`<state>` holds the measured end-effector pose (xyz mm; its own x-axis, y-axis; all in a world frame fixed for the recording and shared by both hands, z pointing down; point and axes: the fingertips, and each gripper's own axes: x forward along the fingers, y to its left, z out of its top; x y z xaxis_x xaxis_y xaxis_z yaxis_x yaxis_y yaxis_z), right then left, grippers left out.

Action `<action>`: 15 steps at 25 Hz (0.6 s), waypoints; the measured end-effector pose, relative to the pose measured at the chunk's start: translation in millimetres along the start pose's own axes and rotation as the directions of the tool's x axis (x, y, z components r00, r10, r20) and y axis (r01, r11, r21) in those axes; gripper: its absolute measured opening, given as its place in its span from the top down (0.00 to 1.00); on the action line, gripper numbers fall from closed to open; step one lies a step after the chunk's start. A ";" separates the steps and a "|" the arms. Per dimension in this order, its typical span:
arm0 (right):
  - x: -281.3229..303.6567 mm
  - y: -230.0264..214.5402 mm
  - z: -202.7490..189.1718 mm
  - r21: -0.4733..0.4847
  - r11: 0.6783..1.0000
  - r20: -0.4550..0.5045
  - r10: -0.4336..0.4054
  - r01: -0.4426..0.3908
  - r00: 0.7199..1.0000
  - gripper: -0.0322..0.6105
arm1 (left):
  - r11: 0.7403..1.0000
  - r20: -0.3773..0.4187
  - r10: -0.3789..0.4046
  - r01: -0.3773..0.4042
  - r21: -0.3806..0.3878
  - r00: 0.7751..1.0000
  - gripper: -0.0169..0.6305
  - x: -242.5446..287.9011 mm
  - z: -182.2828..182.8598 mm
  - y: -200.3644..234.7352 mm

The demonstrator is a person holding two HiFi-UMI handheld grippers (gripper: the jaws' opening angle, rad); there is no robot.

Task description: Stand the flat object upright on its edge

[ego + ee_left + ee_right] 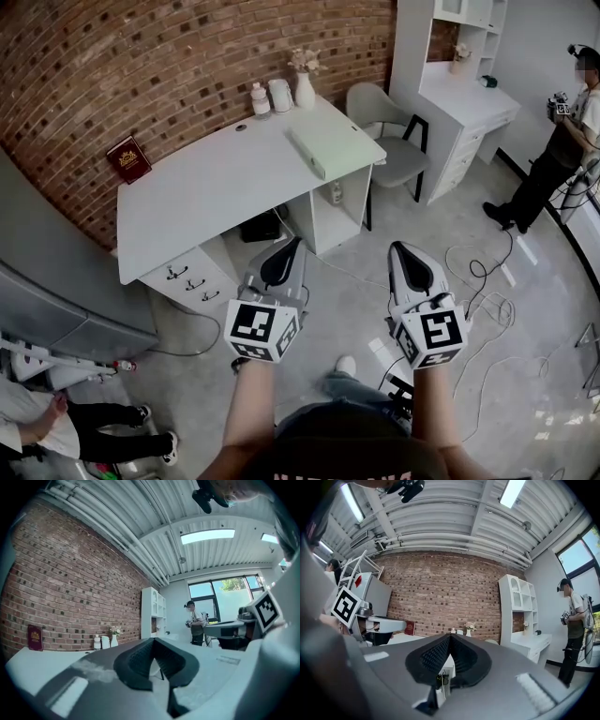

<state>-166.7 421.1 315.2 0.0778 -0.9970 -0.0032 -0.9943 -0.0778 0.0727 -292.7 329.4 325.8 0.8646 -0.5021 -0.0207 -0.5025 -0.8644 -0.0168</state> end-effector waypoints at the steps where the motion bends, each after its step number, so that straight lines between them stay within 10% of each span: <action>1: 8.8 -6.8 -0.3 -0.003 1.000 -0.002 0.004 -0.004 1.000 0.95 | 1.000 -0.003 0.001 -0.001 0.002 1.000 0.97 10.4 -0.6 1.8; 15: 82.6 -72.4 -22.2 -0.010 0.999 -0.049 0.037 -0.038 0.998 0.95 | 0.986 0.004 0.084 -0.083 -0.144 0.996 0.97 99.3 -19.4 37.7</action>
<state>-86.6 344.4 331.8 0.0444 -0.9979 0.0480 -0.9957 -0.0403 0.0829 -225.6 246.5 342.5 0.8190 -0.5732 -0.0264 -0.5658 -0.8144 0.1292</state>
